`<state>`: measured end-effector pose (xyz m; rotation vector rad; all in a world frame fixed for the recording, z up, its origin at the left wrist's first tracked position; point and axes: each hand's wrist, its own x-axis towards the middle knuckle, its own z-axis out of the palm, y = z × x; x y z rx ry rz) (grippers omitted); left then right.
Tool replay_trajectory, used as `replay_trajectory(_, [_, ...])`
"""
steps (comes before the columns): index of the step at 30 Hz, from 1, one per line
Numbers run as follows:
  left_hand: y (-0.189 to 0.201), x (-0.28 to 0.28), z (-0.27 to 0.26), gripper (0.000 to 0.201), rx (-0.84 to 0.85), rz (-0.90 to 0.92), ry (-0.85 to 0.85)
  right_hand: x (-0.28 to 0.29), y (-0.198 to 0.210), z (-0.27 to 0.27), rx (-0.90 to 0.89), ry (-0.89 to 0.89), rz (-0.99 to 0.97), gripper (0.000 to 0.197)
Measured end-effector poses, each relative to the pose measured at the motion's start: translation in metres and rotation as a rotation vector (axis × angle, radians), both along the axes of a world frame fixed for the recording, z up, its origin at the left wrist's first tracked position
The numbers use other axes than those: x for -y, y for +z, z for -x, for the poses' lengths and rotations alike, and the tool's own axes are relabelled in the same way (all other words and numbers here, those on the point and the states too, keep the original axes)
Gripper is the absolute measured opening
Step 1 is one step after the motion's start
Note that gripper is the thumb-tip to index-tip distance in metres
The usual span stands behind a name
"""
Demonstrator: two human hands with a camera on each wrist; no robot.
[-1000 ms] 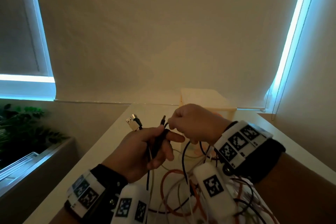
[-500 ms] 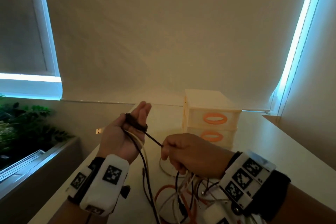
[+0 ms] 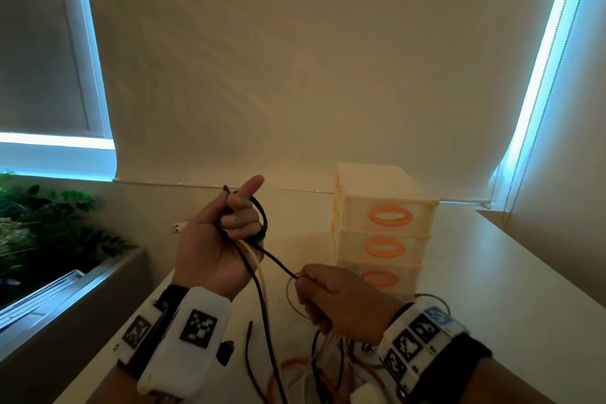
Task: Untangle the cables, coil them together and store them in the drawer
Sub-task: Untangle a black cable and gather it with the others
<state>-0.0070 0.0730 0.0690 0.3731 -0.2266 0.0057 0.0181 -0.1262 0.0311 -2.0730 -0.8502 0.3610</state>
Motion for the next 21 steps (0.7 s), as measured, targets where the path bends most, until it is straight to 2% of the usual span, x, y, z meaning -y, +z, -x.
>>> replay_trajectory(2, [-0.001,-0.004,0.001,0.043,0.089,-0.013,-0.066,0.004,0.007,-0.002,-0.001,-0.014,-0.073,0.029])
replay_trajectory(6, [0.001,-0.001,0.007,0.05,0.279,-0.092,-0.202,0.009,0.023,-0.013,0.012,-0.149,-0.338,0.031])
replay_trajectory(9, [0.0,-0.002,0.006,0.05,0.319,-0.068,-0.244,0.004,0.016,-0.01,0.02,-0.087,-0.193,0.029])
replay_trajectory(11, [-0.001,-0.007,0.003,0.051,0.306,-0.041,-0.252,0.003,0.01,-0.007,0.028,-0.054,-0.097,0.026])
replay_trajectory(14, [-0.003,-0.008,0.002,0.05,0.253,-0.063,-0.197,0.007,0.009,-0.01,0.029,-0.079,-0.091,0.022])
replay_trajectory(19, [0.0,0.011,0.002,0.048,0.091,-0.27,0.053,0.017,0.009,-0.013,-0.029,-0.081,-0.019,0.017])
replay_trajectory(21, [0.0,0.017,0.003,0.048,0.028,-0.354,0.103,0.02,0.01,-0.012,-0.046,-0.069,-0.029,0.017])
